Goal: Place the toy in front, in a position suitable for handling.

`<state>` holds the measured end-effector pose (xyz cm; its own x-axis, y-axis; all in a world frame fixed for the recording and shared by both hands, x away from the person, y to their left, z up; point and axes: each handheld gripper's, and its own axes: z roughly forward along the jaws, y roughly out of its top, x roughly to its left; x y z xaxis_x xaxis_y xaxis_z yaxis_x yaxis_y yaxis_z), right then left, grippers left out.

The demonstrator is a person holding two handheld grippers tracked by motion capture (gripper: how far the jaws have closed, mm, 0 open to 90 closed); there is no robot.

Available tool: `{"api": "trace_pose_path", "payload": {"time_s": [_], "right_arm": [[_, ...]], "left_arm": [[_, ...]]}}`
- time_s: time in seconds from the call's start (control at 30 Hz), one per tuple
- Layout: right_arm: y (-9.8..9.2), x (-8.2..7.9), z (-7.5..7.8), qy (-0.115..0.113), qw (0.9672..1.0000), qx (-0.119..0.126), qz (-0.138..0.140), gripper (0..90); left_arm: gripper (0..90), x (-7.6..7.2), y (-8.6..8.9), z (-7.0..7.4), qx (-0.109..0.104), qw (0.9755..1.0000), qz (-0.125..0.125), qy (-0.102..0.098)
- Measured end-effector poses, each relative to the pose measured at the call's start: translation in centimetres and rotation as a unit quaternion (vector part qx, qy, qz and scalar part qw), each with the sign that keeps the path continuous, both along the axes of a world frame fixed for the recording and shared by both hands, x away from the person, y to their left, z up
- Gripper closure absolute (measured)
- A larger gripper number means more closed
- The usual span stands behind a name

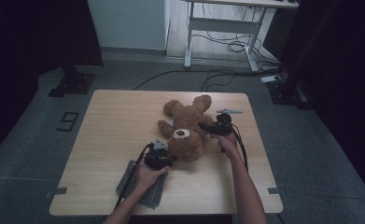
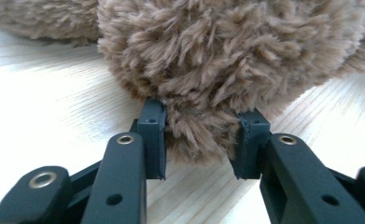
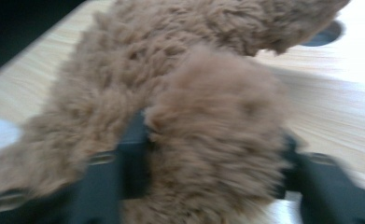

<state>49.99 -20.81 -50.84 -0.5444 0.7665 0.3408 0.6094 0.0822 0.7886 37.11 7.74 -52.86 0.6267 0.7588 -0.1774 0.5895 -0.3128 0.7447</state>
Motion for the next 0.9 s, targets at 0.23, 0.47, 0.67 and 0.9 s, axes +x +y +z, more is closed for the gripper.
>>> {"api": "trace_pose_path", "payload": {"time_s": [0.23, 0.47, 0.67, 0.9], "right_arm": [[0.9, -1.1, 1.7, -0.052, 0.9981, -0.027, 0.020, 72.1], [1.0, -2.6, 4.1, -0.109, 0.9938, -0.007, 0.017, 73.8], [1.0, -4.2, 6.4, -0.144, 0.9892, 0.019, 0.023, 74.2], [1.9, -6.3, 9.4, -0.190, 0.9805, 0.034, 0.036, 74.4]], "left_arm": [[68.4, 0.0, 0.4, 0.5, -0.007, 0.9998, 0.014, -0.014], [71.2, 0.0, 1.4, 3.3, -0.009, 0.9992, 0.011, -0.038], [73.8, 1.0, 3.2, 6.1, -0.029, 0.9979, 0.021, -0.053], [75.2, 1.9, 4.5, 7.2, -0.051, 0.9967, 0.026, -0.058]]}}
